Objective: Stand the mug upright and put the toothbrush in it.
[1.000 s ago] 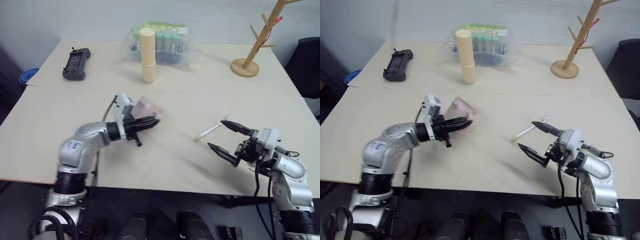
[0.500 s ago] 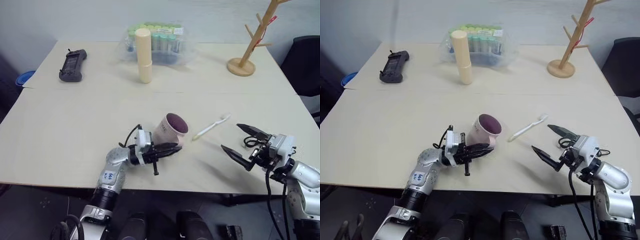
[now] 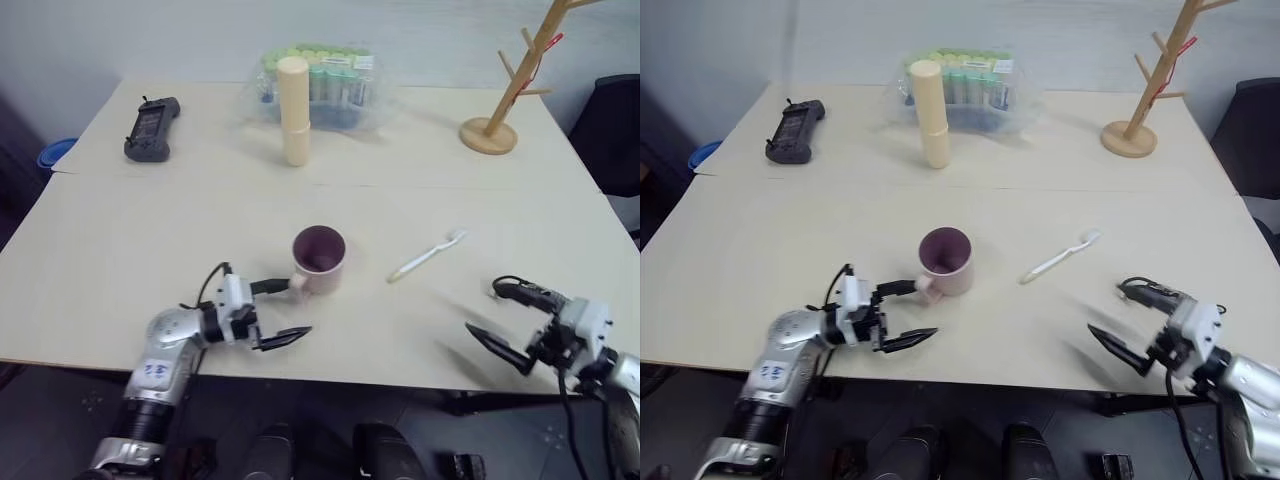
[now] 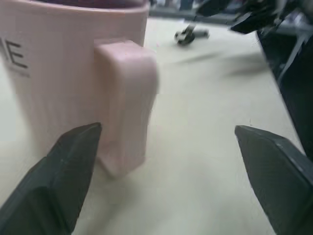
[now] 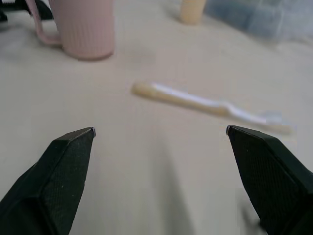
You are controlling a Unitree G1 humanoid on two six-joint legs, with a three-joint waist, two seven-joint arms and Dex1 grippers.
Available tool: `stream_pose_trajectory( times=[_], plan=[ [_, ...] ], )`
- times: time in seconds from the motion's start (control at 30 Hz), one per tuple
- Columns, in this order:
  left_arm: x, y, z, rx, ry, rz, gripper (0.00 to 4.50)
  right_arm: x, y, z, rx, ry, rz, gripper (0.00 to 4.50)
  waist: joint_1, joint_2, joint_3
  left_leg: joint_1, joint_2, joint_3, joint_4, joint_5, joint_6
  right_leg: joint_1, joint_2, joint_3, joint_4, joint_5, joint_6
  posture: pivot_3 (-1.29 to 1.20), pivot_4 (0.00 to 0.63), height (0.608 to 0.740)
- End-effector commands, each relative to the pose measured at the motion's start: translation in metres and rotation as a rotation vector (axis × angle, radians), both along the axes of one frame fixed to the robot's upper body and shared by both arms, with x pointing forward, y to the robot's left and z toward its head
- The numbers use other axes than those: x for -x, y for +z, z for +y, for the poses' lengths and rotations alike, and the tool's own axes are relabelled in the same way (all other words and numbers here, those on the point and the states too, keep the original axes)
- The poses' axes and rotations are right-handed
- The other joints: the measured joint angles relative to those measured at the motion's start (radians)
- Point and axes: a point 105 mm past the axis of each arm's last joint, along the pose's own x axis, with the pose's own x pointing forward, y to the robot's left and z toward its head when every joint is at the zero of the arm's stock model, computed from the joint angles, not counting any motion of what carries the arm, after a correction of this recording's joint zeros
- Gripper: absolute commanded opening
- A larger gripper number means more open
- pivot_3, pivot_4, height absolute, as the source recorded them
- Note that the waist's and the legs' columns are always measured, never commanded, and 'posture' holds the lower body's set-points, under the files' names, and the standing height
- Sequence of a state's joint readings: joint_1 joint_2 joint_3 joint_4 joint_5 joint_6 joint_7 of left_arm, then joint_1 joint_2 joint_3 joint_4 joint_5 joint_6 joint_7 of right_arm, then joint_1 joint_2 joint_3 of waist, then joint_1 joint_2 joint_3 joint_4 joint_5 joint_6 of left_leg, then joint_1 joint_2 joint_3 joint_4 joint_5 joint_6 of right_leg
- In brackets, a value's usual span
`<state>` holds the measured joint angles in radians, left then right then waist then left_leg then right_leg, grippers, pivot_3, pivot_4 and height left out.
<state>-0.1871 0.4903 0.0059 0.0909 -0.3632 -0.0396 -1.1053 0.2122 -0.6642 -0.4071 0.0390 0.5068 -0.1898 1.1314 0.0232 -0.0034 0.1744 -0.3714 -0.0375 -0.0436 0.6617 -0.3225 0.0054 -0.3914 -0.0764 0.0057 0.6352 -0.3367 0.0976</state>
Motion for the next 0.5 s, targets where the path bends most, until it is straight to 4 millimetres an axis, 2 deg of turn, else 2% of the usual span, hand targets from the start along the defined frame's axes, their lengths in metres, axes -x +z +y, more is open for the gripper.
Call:
stream_pose_trajectory(
  times=[0.03, 0.13, 0.27, 0.33, 0.43, 0.5],
  plan=[
    [0.010, 0.018, 0.027, -0.015, 0.045, -0.023, 4.47, 0.010, 0.006, -0.019, 0.044, -0.074, -0.041, 4.50, -0.009, 0.000, 0.000, 0.001, 0.000, 0.001, 0.000, 0.000, 0.000, 0.000, 0.000, 0.001, 0.000, 0.000, 0.000, 0.00, 0.150, 0.740],
    [0.018, 0.028, 0.052, -0.039, 0.109, -0.027, 4.47, 0.012, 0.005, -0.017, 0.023, -0.091, -0.035, 4.50, -0.023, 0.000, 0.000, 0.002, 0.001, 0.000, -0.002, 0.000, 0.000, 0.001, 0.000, 0.001, 0.001, 0.000, -0.001, 0.00, 0.150, 0.740],
    [0.022, 0.048, 0.069, -0.013, 0.160, -0.054, 4.47, -0.008, 0.018, 0.019, -0.094, -0.086, 0.006, 4.50, -0.026, 0.001, 0.000, 0.002, 0.001, 0.000, -0.003, 0.000, 0.000, 0.000, -0.001, 0.001, 0.001, -0.001, -0.001, 0.00, 0.150, 0.740],
    [0.023, 0.056, 0.069, 0.020, 0.153, -0.042, 4.47, -0.025, 0.020, 0.028, -0.116, -0.178, 0.066, 4.50, -0.027, 0.001, 0.000, 0.002, 0.001, 0.000, -0.003, 0.000, 0.000, 0.000, -0.001, 0.001, 0.001, -0.001, -0.001, 0.00, 0.150, 0.740],
    [0.027, 0.069, 0.061, 0.053, 0.128, -0.028, 4.47, -0.061, 0.022, 0.035, -0.266, -0.437, 0.219, 4.50, -0.025, 0.001, 0.000, 0.001, 0.001, -0.001, -0.003, 0.000, -0.001, -0.001, -0.001, 0.000, 0.001, -0.001, -0.002, 0.00, 0.150, 0.740],
    [0.029, 0.074, 0.056, 0.061, 0.112, -0.035, 4.47, -0.074, 0.029, 0.049, -0.297, -0.483, 0.244, 4.50, -0.024, 0.001, 0.000, 0.000, 0.001, -0.002, -0.003, 0.001, -0.002, -0.002, -0.001, 0.000, 0.001, -0.001, -0.002, 0.00, 0.150, 0.740]
  ],
)
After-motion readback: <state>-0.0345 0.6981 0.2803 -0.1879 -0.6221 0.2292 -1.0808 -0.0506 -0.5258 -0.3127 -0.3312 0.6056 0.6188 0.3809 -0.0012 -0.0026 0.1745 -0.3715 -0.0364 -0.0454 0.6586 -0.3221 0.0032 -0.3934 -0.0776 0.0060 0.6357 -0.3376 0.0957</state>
